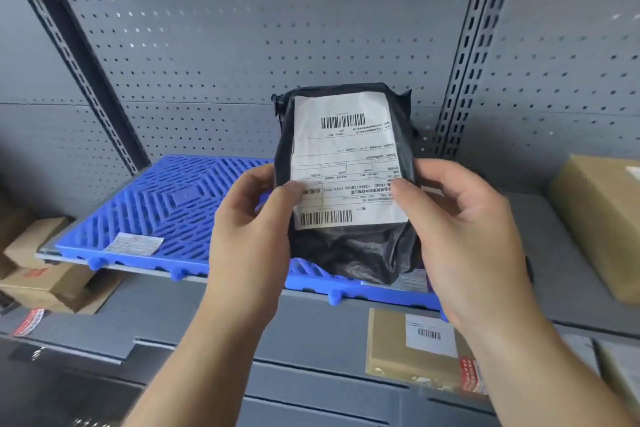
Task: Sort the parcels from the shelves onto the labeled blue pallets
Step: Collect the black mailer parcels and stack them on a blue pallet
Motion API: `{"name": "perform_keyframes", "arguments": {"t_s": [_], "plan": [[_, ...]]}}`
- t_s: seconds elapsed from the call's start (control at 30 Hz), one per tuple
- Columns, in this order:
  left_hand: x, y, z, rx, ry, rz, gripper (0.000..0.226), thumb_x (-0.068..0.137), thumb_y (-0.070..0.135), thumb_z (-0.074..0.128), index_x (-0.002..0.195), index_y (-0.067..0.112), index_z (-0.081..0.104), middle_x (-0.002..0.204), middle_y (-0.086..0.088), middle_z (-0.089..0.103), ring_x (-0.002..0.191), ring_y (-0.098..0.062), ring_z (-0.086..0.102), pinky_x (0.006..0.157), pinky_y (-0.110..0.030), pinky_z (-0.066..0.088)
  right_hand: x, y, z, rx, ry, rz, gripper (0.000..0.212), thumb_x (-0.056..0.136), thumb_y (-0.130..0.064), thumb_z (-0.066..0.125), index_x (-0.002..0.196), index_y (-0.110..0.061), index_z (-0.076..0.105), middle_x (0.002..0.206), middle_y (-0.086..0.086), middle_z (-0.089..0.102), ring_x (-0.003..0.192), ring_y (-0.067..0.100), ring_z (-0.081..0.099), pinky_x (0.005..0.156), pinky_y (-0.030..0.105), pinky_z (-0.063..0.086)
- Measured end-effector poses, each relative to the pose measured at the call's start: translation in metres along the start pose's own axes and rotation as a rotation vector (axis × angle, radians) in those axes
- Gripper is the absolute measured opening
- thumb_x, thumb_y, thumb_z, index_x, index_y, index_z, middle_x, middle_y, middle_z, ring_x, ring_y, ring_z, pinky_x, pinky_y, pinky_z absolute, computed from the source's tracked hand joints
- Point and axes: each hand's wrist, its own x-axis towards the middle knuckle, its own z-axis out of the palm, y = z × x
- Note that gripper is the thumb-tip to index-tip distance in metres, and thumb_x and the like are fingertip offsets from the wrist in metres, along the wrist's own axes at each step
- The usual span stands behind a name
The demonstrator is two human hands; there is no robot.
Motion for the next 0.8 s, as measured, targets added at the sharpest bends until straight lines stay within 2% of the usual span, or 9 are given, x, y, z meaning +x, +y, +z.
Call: {"name": "perform_keyframes", "arguments": {"t_s": [0.13, 0.3, 0.5, 0.67, 0.8], "plan": [[-0.005, 0.002, 0.027, 0.056, -0.113, 0.020, 0.018, 0.098, 0.011, 0.062, 0.104, 0.021, 0.076, 0.096, -0.001, 0.081, 0.091, -0.024, 0.077, 0.094, -0.049, 0.059, 0.001, 0.002, -0.030, -0.041, 0.090, -0.005, 0.015, 0.092, -0.025, 0.069, 0.105, -0.024, 0.075, 0.095, -0.007, 0.080, 0.092, 0.017, 0.076, 0.090, 0.051, 0.058], [-0.013, 0.002, 0.061, 0.147, -0.192, 0.062, 0.023, 0.098, 0.011, 0.060, 0.109, 0.022, 0.077, 0.099, 0.004, 0.081, 0.098, -0.019, 0.077, 0.095, -0.048, 0.059, 0.003, 0.002, -0.065, -0.076, 0.163, -0.009, 0.014, 0.096, -0.015, 0.066, 0.100, -0.024, 0.076, 0.091, -0.010, 0.079, 0.087, 0.010, 0.075, 0.087, 0.046, 0.060], [-0.019, -0.006, 0.096, 0.269, -0.238, 0.109, 0.025, 0.096, 0.013, 0.062, 0.111, 0.027, 0.076, 0.098, 0.013, 0.080, 0.097, -0.012, 0.076, 0.092, -0.046, 0.059, 0.011, 0.009, -0.104, -0.095, 0.197, 0.019, 0.016, 0.095, -0.014, 0.066, 0.100, -0.025, 0.076, 0.094, -0.010, 0.079, 0.091, 0.011, 0.075, 0.089, 0.047, 0.059], [-0.023, -0.011, 0.119, 0.356, -0.327, 0.104, 0.024, 0.097, 0.015, 0.063, 0.112, 0.029, 0.075, 0.097, 0.020, 0.079, 0.094, -0.004, 0.075, 0.089, -0.034, 0.059, 0.020, 0.021, -0.132, -0.141, 0.193, 0.086, 0.016, 0.095, -0.019, 0.066, 0.102, -0.029, 0.076, 0.097, -0.011, 0.079, 0.094, 0.011, 0.074, 0.092, 0.052, 0.057], [-0.026, -0.017, 0.130, 0.501, -0.423, 0.114, 0.022, 0.097, 0.022, 0.062, 0.109, 0.039, 0.071, 0.095, 0.031, 0.075, 0.090, 0.009, 0.069, 0.072, -0.008, 0.049, 0.027, 0.031, -0.146, -0.189, 0.216, 0.146, 0.017, 0.095, -0.021, 0.065, 0.102, -0.033, 0.075, 0.096, -0.016, 0.078, 0.091, 0.008, 0.074, 0.088, 0.050, 0.059]]}}
